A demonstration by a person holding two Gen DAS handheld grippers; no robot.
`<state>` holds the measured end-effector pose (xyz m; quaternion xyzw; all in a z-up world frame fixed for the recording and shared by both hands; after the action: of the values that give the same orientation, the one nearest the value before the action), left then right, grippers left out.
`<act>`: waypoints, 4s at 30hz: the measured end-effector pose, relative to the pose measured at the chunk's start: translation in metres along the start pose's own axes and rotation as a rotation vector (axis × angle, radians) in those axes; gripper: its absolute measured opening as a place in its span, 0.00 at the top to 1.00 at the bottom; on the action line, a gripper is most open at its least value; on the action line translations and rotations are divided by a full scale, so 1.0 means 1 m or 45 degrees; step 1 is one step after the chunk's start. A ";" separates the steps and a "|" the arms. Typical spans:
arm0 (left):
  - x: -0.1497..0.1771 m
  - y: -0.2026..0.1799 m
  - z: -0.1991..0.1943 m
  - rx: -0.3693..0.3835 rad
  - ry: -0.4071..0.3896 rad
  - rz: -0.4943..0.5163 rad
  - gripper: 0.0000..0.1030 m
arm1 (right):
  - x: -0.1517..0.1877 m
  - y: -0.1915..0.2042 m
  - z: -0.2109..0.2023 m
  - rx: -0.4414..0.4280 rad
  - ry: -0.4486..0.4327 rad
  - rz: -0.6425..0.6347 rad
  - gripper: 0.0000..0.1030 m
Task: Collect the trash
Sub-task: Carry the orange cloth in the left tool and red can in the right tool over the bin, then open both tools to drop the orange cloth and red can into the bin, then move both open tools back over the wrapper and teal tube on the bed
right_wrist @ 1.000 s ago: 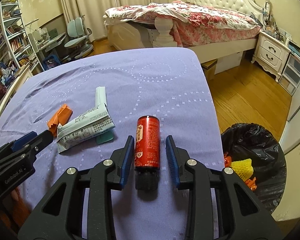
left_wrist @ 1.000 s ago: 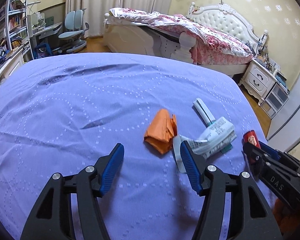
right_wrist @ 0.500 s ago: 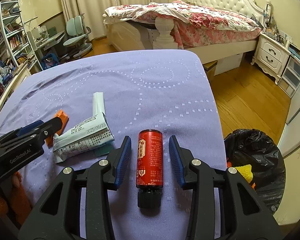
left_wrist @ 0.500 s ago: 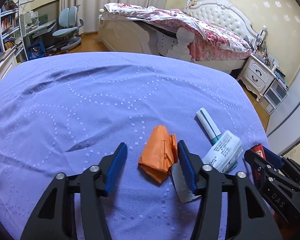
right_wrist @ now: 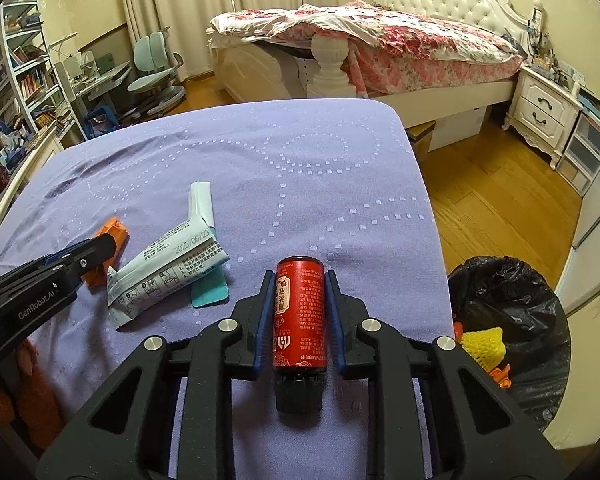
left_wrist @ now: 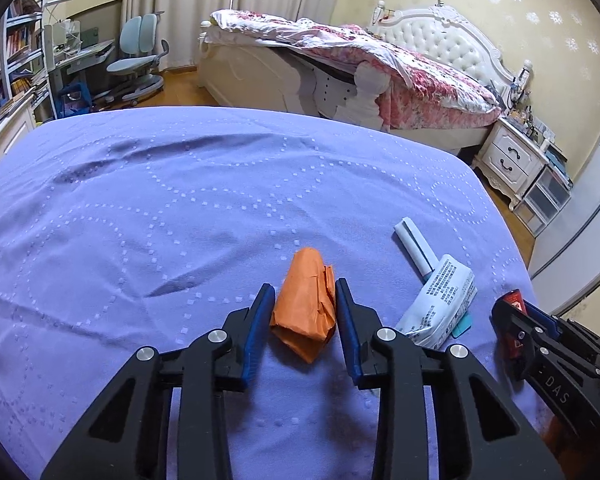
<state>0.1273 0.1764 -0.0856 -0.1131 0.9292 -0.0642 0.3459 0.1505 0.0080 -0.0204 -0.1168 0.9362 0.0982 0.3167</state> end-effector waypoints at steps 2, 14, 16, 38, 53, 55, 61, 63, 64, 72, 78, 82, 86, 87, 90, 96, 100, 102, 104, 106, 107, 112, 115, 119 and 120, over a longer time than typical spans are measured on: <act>0.002 0.003 -0.004 -0.011 -0.009 -0.004 0.67 | 0.002 0.000 -0.002 -0.004 -0.001 0.003 0.77; 0.028 0.010 -0.039 -0.022 -0.048 -0.007 0.67 | 0.024 0.005 -0.026 -0.014 -0.028 0.009 0.77; 0.032 0.004 -0.045 -0.007 -0.055 0.001 0.67 | 0.029 0.002 -0.034 -0.012 -0.040 0.012 0.77; 0.059 -0.177 -0.050 0.283 -0.067 0.327 0.67 | 0.074 -0.122 -0.108 0.214 -0.149 0.221 0.77; 0.071 -0.252 -0.008 0.288 0.016 0.466 0.66 | 0.086 -0.191 -0.102 0.249 -0.146 0.335 0.77; 0.073 -0.256 -0.004 0.284 0.026 0.478 0.66 | 0.086 -0.194 -0.102 0.248 -0.145 0.342 0.77; 0.074 -0.268 0.004 0.263 0.031 0.518 0.65 | 0.085 -0.207 -0.096 0.241 -0.137 0.362 0.77; 0.074 -0.270 0.004 0.258 0.023 0.530 0.63 | 0.084 -0.207 -0.094 0.239 -0.135 0.367 0.77; 0.074 -0.271 0.004 0.252 0.022 0.534 0.61 | 0.085 -0.209 -0.094 0.239 -0.134 0.372 0.77; 0.073 -0.272 0.000 0.231 -0.014 0.520 0.28 | 0.086 -0.215 -0.091 0.248 -0.137 0.400 0.70; 0.070 -0.267 -0.005 0.216 -0.038 0.518 0.25 | 0.088 -0.216 -0.096 0.257 -0.152 0.424 0.56; 0.067 -0.255 -0.012 0.186 -0.065 0.510 0.24 | 0.088 -0.213 -0.099 0.257 -0.158 0.423 0.47; 0.062 -0.232 -0.016 0.143 -0.078 0.477 0.24 | 0.087 -0.204 -0.099 0.235 -0.156 0.416 0.41; 0.061 -0.226 -0.017 0.133 -0.078 0.466 0.24 | 0.086 -0.199 -0.098 0.222 -0.151 0.410 0.41; 0.056 -0.205 -0.019 0.089 -0.082 0.433 0.24 | 0.083 -0.187 -0.096 0.180 -0.143 0.397 0.41; 0.050 -0.152 -0.021 -0.020 -0.100 0.368 0.24 | 0.073 -0.145 -0.087 0.108 -0.122 0.314 0.40; 0.043 -0.116 -0.021 -0.095 -0.105 0.309 0.24 | 0.067 -0.119 -0.080 0.083 -0.108 0.268 0.40; 0.040 -0.105 -0.021 -0.119 -0.111 0.289 0.24 | 0.063 -0.105 -0.076 0.069 -0.098 0.243 0.40; 0.035 -0.095 -0.019 -0.138 -0.111 0.274 0.24 | 0.060 -0.093 -0.072 0.063 -0.088 0.223 0.40; 0.031 -0.088 -0.016 -0.155 -0.109 0.276 0.24 | 0.057 -0.081 -0.067 0.059 -0.072 0.206 0.39; 0.029 -0.086 -0.013 -0.158 -0.105 0.280 0.24 | 0.055 -0.078 -0.066 0.059 -0.068 0.203 0.39; 0.020 -0.082 0.004 -0.141 -0.040 0.298 0.24 | 0.047 -0.058 -0.056 0.066 -0.046 0.171 0.38; 0.016 -0.082 0.012 -0.114 0.014 0.318 0.24 | 0.045 -0.049 -0.052 0.068 -0.038 0.153 0.38; 0.017 -0.078 0.017 -0.074 0.066 0.330 0.40 | 0.042 -0.041 -0.048 0.070 -0.032 0.136 0.35; 0.017 -0.076 0.016 -0.064 0.061 0.324 0.41 | 0.041 -0.039 -0.047 0.072 -0.033 0.129 0.33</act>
<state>0.1375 0.0976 -0.0931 -0.0014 0.9454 0.0009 0.3259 0.1030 -0.0475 -0.0137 -0.0590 0.9391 0.0892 0.3266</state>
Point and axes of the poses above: each gripper's, at about its wrist camera, not at the fingertips, and z roughly the way its jaws point, y to its left, x to its underside, the point moved 3 cm from there along z, roughly the way its jaws point, and after that the axes turned 2 degrees about -z, right-handed, at the moved point
